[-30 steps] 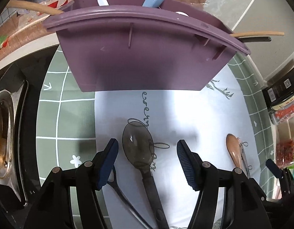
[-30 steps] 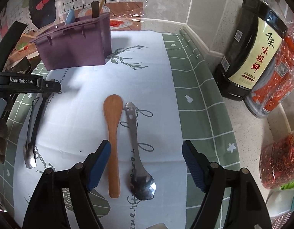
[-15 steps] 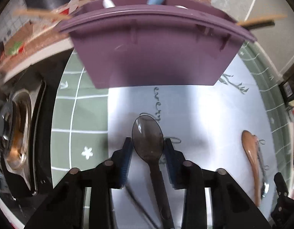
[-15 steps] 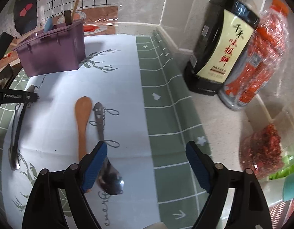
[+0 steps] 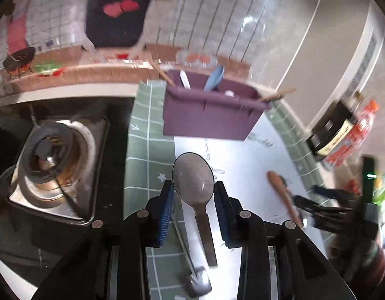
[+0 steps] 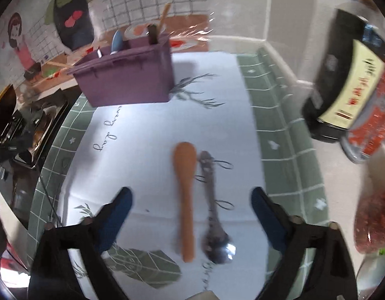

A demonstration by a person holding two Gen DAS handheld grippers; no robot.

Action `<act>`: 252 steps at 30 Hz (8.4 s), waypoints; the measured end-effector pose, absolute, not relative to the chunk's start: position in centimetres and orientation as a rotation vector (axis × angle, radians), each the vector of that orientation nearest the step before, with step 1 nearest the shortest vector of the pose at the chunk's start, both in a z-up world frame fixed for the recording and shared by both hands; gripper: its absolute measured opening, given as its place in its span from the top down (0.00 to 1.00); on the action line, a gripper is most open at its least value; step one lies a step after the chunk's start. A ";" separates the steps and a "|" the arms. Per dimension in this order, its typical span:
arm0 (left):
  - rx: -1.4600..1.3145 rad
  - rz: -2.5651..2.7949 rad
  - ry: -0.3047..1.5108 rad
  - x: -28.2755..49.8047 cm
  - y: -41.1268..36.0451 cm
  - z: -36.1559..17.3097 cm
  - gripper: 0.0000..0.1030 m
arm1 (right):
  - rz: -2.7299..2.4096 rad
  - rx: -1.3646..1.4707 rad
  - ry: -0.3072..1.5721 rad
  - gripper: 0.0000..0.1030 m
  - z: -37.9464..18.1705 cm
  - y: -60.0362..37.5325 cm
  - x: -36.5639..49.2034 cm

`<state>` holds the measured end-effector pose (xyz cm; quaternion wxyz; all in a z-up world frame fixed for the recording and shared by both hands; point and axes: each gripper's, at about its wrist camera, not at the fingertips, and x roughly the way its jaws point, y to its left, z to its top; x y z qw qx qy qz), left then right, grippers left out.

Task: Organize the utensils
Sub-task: 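Grasp the wooden spoon with the right tool while the left tool grasps the dark spoon, then lift the wooden spoon and dark spoon off the mat with both tools, then carry both spoons over the purple holder and release them inside, then grasp the metal spoon with the right tool while the left tool grasps the shovel utensil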

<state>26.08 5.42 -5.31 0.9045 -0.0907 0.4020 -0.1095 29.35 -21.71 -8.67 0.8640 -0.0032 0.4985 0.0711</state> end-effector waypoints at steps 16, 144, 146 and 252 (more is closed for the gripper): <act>-0.200 -0.179 0.798 22.5 7.9 -3.6 0.67 | 0.260 0.025 1.207 0.76 -11.7 -19.3 29.5; -0.100 -0.134 0.810 44.9 2.8 -0.9 0.50 | 0.205 -0.141 0.859 0.43 0.6 -14.6 44.6; -0.143 -0.131 0.786 44.2 3.6 -0.1 0.49 | 0.202 -0.134 0.839 0.42 1.3 -14.9 44.0; 0.051 -0.281 1.233 29.5 1.0 -12.4 0.59 | 0.085 -0.008 1.188 0.62 -11.2 -25.9 26.6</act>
